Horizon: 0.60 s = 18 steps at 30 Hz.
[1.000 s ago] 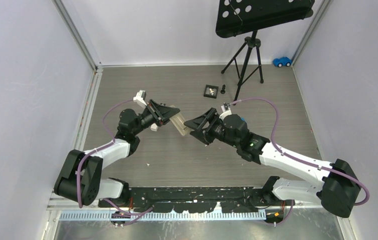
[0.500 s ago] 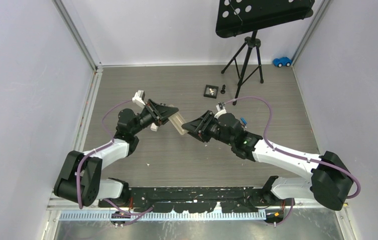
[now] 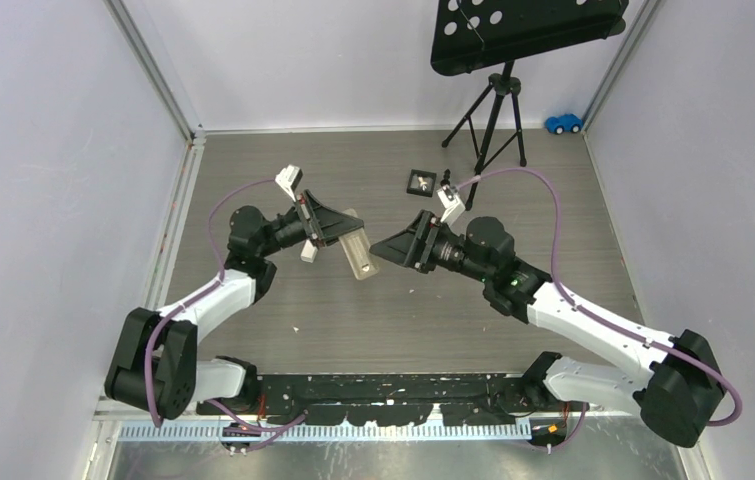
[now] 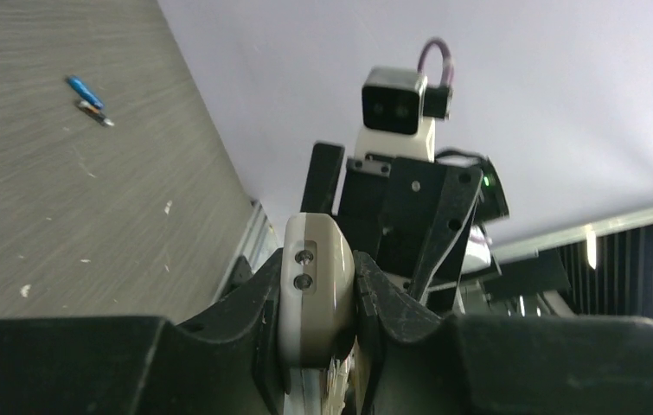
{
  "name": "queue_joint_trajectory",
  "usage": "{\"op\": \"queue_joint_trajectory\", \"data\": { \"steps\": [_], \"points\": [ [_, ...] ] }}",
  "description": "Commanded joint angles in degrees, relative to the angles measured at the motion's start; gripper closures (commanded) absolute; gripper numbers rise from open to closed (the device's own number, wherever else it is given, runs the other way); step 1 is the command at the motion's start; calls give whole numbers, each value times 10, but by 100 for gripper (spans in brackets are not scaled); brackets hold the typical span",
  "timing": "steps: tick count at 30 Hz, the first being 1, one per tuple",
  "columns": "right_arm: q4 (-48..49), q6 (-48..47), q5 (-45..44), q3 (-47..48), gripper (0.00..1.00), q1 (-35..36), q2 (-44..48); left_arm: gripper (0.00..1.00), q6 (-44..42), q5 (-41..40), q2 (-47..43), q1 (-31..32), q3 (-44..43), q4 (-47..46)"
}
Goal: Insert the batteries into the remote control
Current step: Load the battery cover into the remote control, then place the remote control at the center of the board.
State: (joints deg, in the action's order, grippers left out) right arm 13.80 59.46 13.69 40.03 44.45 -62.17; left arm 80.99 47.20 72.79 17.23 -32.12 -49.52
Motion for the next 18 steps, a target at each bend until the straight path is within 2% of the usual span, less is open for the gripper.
{"op": "queue_joint_trajectory", "data": {
  "steps": [1,6,12,18],
  "points": [
    [46,-89,126,39,27,-9,2,100,32,106,6,-1,-34,-122],
    [73,-86,180,63,34,-7,-46,100,86,120,16,-1,-39,-215],
    [97,-77,196,94,45,-5,-81,100,87,115,14,-1,-39,-217],
    [118,-61,204,103,62,5,-115,100,81,107,12,-1,-39,-209]
  ]
}}
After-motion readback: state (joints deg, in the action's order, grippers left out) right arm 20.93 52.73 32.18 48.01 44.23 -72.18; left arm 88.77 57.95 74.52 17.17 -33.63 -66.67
